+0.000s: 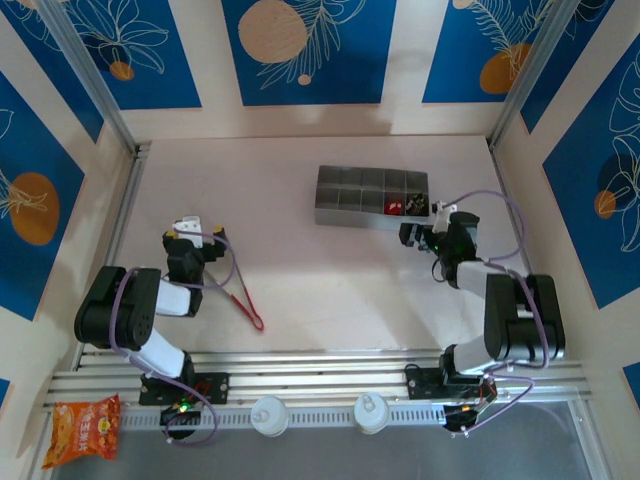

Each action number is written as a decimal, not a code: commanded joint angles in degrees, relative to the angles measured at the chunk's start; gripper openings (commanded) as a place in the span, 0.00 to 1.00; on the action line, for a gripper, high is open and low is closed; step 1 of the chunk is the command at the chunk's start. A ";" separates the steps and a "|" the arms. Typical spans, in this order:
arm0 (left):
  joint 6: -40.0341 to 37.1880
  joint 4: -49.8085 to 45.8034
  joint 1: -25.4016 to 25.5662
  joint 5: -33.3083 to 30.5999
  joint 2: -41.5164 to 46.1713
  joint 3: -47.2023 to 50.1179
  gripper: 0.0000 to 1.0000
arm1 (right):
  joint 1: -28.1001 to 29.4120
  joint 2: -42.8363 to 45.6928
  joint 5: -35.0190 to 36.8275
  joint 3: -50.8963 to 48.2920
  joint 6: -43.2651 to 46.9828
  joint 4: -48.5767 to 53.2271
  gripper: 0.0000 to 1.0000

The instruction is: Roll the socks

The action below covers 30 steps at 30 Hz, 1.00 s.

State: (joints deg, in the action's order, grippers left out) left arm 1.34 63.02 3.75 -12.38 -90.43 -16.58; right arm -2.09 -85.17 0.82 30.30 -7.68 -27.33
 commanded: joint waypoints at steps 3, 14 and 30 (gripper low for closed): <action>-0.48 -0.62 -0.33 1.18 0.79 -0.30 1.00 | -0.17 -0.51 -2.95 -1.19 1.48 -8.77 0.99; -0.53 -0.33 -0.41 1.23 0.83 -0.20 1.00 | 1.82 -2.01 2.20 -6.20 2.14 -18.32 0.99; -0.82 -4.01 -0.02 0.47 0.83 -2.10 1.00 | 1.74 -2.05 1.95 -6.14 2.07 -18.13 0.99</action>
